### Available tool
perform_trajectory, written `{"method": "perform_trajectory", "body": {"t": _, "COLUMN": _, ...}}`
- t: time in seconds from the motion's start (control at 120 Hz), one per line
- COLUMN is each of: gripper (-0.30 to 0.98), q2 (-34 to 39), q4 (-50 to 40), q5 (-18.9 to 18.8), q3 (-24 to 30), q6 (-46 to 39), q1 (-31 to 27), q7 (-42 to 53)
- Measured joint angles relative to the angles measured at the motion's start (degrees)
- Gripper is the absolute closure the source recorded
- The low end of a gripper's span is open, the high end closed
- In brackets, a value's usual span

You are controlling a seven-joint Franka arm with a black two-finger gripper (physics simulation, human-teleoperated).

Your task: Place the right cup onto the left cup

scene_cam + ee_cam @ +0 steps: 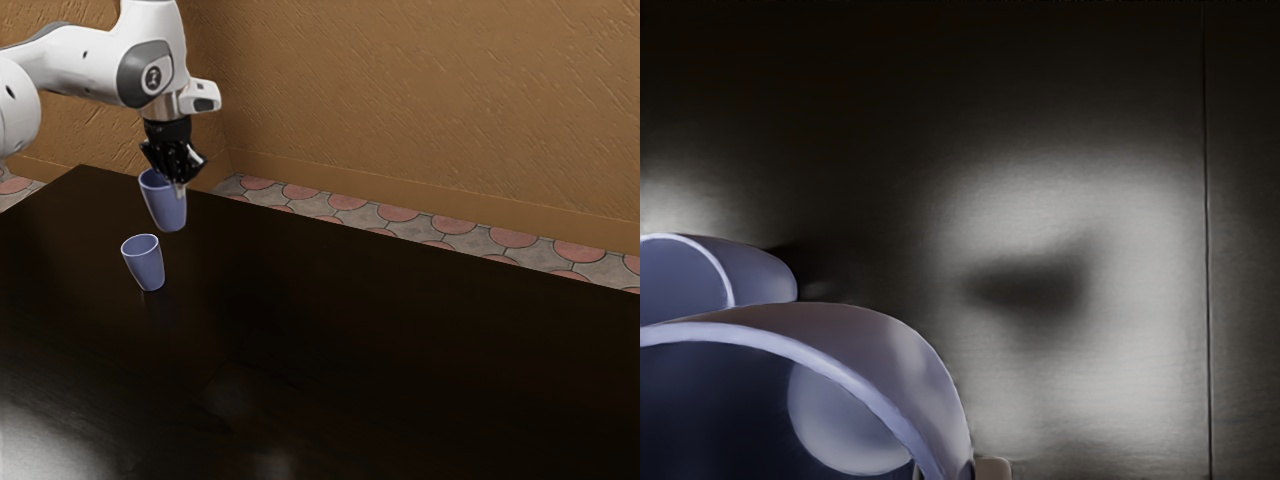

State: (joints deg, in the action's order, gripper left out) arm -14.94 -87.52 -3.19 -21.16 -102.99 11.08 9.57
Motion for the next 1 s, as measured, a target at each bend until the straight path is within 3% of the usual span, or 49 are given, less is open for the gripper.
{"method": "perform_trajectory", "body": {"t": 0.292, "gripper": 0.79, "q2": -2.0, "q4": 3.1, "q5": 0.5, "q3": -3.0, "q6": 0.1, "q1": -2.2, "q7": 4.2}}
{"method": "perform_trajectory", "body": {"t": 1.0, "gripper": 0.79, "q2": -7.3, "q4": 3.5, "q5": 4.8, "q3": -2.5, "q6": -0.1, "q1": -8.4, "q7": 10.4}}
